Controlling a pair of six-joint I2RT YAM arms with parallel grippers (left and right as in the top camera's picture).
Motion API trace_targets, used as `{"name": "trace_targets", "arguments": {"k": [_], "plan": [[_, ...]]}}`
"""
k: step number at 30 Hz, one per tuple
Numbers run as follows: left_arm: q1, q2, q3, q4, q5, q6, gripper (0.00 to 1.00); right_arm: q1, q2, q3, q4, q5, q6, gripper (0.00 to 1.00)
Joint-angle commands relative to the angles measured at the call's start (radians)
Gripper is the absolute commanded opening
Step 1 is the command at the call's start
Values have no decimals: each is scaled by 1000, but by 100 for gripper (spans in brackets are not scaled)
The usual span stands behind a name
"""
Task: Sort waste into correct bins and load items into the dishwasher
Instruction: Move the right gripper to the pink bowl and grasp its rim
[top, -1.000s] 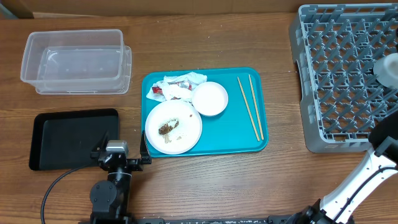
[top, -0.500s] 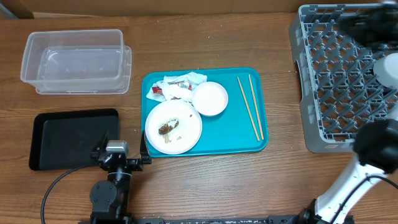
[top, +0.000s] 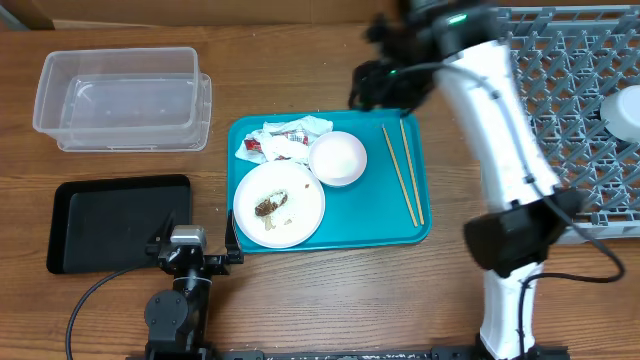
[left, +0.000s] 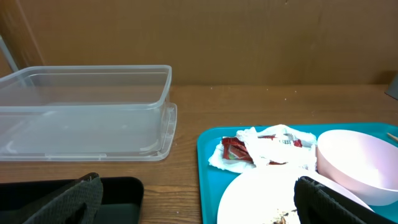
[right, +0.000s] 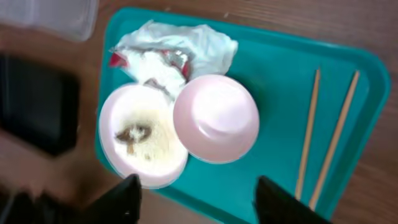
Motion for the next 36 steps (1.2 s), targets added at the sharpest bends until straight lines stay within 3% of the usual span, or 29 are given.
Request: {"name": "trace_targets", "arguments": {"k": [1, 3, 5, 15, 36], "plan": [[5, -11, -4, 2, 8, -6, 100, 87, -13, -76, 57, 278, 238, 45], [5, -11, -4, 2, 8, -6, 100, 140, -13, -145, 129, 293, 312, 34], [5, -10, -4, 2, 8, -6, 100, 181, -13, -221, 207, 293, 349, 31], [5, -11, -4, 2, 8, -6, 100, 289, -13, -560, 538, 306, 375, 31], [5, -11, -4, 2, 8, -6, 100, 298, -12, -679, 669, 327, 299, 30]]}}
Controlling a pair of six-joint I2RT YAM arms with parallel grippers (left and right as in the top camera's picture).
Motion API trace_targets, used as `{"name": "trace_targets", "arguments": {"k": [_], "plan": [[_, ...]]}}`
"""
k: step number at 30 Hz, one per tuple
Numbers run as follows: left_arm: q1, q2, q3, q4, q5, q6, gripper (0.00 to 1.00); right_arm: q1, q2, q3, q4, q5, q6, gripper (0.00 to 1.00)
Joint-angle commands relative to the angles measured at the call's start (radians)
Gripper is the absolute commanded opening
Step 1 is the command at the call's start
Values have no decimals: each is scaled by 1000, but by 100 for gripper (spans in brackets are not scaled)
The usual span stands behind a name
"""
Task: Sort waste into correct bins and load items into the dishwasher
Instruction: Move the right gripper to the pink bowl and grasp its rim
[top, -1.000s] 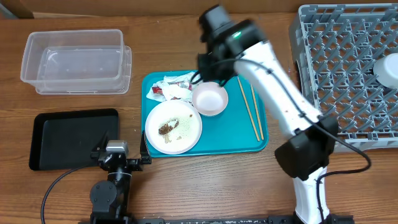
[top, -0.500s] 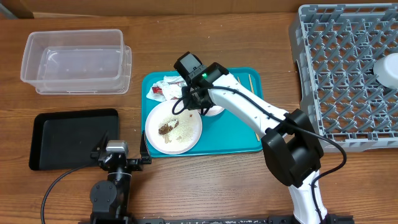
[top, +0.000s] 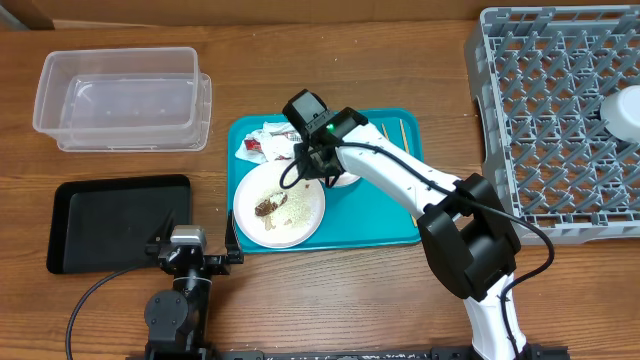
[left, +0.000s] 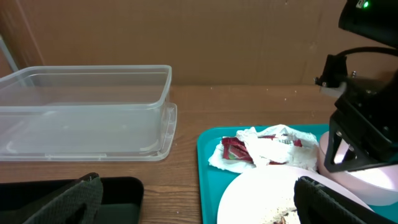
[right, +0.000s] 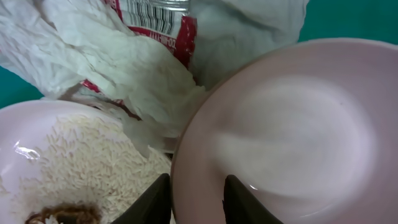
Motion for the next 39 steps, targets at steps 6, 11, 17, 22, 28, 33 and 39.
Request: {"name": "trace_targets", "arguments": {"k": [6, 11, 17, 22, 28, 33, 39], "plan": [[5, -11, -4, 2, 8, -6, 100, 5, -12, -10, 19, 24, -30, 30], [5, -10, -4, 2, 8, -6, 100, 5, -12, -10, 19, 29, -30, 28], [5, -11, -4, 2, 8, -6, 100, 5, 2, -11, 14, 101, -29, 25], [5, -11, -4, 2, 8, -6, 100, 5, 2, -11, 10, 109, -30, 25], [5, -11, -4, 2, 8, -6, 100, 5, 2, -11, -6, 171, -31, 25], [5, -11, -4, 2, 8, -6, 100, 3, 2, -11, -35, 211, -33, 26], [5, -11, -4, 2, 8, -6, 100, 4, 2, -10, -49, 142, -34, 32]]}}
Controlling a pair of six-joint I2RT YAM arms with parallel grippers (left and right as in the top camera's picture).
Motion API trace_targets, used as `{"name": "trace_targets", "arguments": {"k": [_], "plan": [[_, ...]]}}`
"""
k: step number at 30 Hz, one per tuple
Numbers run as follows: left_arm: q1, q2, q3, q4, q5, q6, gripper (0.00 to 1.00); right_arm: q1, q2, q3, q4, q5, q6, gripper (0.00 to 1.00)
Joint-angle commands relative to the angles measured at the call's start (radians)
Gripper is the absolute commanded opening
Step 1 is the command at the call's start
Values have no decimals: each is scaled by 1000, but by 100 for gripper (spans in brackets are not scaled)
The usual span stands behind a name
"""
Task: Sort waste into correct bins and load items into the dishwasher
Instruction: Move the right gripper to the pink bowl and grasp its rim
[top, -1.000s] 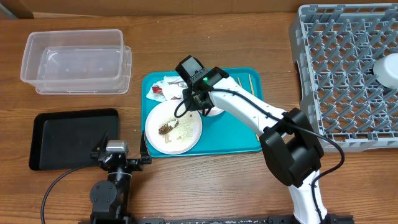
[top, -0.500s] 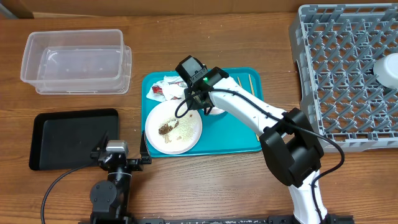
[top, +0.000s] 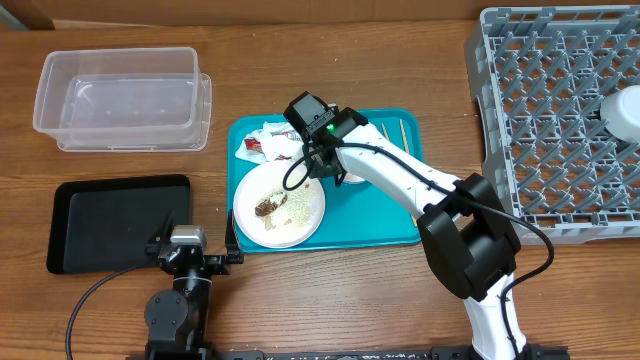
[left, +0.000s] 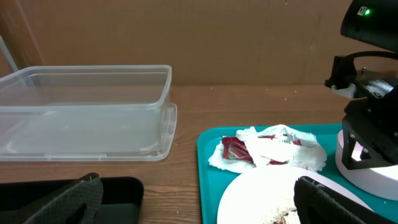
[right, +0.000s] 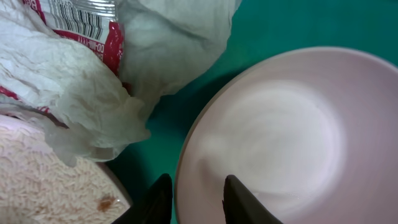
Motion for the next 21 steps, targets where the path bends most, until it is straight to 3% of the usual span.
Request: {"name": "trace_targets", "arguments": {"k": [1, 9, 13, 21], "plan": [[5, -11, -4, 2, 8, -6, 100, 3, 2, -9, 1, -31, -1, 32], [5, -11, -4, 2, 8, -6, 100, 3, 2, -9, 39, -52, -80, 36], [5, -10, -4, 2, 8, -6, 100, 3, 3, -14, 44, -27, -79, 25], [5, -11, -4, 2, 8, -6, 100, 3, 3, -42, 65, -8, -75, 22]]}}
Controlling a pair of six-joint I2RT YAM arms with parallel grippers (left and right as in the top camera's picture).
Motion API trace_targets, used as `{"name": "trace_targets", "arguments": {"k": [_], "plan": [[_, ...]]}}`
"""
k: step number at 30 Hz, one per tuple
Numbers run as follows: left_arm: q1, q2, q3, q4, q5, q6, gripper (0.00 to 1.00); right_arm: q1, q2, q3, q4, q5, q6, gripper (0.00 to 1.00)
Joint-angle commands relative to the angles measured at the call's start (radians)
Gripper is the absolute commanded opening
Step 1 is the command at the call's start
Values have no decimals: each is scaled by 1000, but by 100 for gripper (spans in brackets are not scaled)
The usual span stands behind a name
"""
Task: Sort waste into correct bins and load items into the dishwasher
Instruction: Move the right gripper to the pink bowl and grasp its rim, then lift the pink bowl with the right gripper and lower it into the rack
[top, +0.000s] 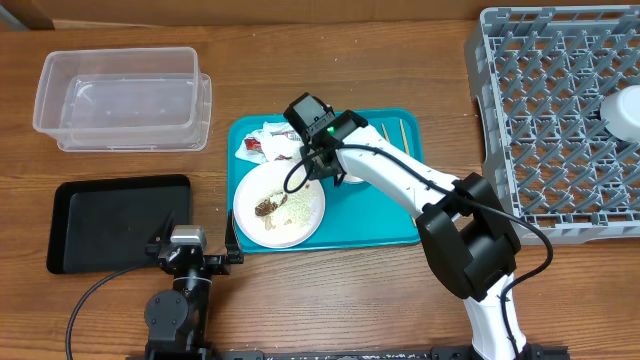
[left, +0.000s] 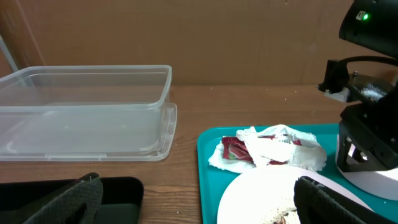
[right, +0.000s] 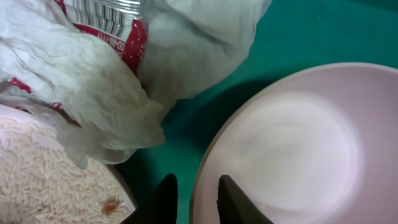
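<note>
A pink bowl (right: 292, 155) sits on the teal tray (top: 400, 225) beside a white plate (top: 280, 205) holding rice and food scraps. Crumpled paper with a red wrapper (right: 106, 74) lies at the tray's back left. My right gripper (right: 196, 186) is low over the bowl's left rim and open. One finger is inside the bowl, the other outside over the tray, with a thin strip of teal still showing. In the overhead view the bowl is mostly hidden under this gripper (top: 325, 165). My left gripper (left: 199, 205) is parked open near the table's front edge, holding nothing.
Two chopsticks (top: 402, 128) lie along the tray's right side. A clear plastic bin (top: 120, 100) stands at the back left, with a black tray bin (top: 110, 220) in front of it. The grey dishwasher rack (top: 560, 120) fills the right side and holds a white dish (top: 625, 110).
My right gripper's fingers have drawn a little closer together around the bowl's rim and shifted slightly. The bowl, plate and left arm look unchanged.
First my right gripper was open, high above the tray, with the bowl touching the plate. Then it was down at the bowl's rim by the plate and paper. Later the bowl stood a little right of the plate, and the fingers now straddle its rim more narrowly.
</note>
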Motion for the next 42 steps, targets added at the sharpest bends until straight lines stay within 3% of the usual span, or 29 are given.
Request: {"name": "trace_targets", "arguments": {"k": [1, 7, 10, 15, 22, 27, 32, 36, 42], "plan": [[5, -11, -4, 2, 8, -6, 100, 3, 3, -21, 14, 16, -2, 21], [5, -11, -4, 2, 8, -6, 100, 3, 3, -28, 21, 14, -3, 14], [5, -11, -4, 2, 8, -6, 100, 3, 3, 5, -6, 14, -2, 4], [5, -11, -4, 2, 8, -6, 100, 2, 1, 128, -108, 15, -3, 4], [5, -11, -4, 2, 8, -6, 100, -55, -5, 434, -332, 124, -4, 4], [5, -10, -4, 2, 8, -6, 100, -188, -11, 709, -539, 251, -28, 4], [5, -11, -4, 2, 8, -6, 100, -415, -11, 931, -648, 210, -48, 4], [5, -10, -4, 2, 8, -6, 100, -625, -11, 997, -594, 50, -65, 4], [5, -11, -4, 2, 8, -6, 100, -958, 2, 986, -339, -393, -201, 4]]}}
